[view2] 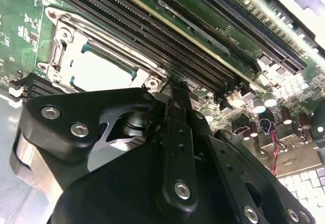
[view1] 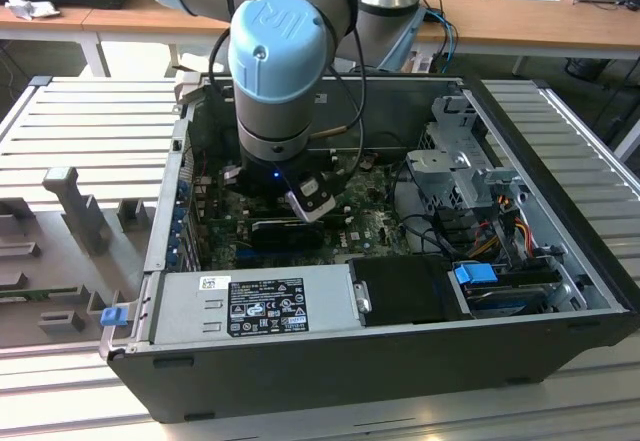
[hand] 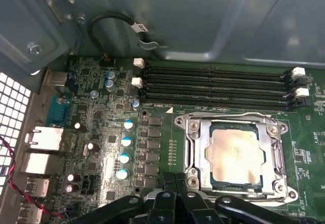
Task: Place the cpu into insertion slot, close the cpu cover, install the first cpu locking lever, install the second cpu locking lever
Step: 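Install the second cpu locking lever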
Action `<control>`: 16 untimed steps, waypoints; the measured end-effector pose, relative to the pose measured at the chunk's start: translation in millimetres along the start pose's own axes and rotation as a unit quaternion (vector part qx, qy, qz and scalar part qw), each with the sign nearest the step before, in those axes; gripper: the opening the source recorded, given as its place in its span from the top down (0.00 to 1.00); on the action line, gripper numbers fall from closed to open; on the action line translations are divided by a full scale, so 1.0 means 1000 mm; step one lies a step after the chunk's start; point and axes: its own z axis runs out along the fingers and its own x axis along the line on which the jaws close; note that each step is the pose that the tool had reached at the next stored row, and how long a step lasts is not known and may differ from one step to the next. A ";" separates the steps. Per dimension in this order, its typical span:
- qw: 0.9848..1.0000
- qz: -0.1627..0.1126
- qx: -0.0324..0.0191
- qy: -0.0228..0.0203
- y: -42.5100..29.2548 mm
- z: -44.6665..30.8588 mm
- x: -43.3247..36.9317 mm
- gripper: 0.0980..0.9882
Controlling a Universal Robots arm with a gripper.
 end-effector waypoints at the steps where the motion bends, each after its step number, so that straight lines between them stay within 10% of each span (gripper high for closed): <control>1: 1.000 0.000 0.000 0.000 -0.0001 0.0005 0.0003 0.99; 16: 1.000 0.000 -0.001 0.000 0.0076 -0.0202 0.0006 0.99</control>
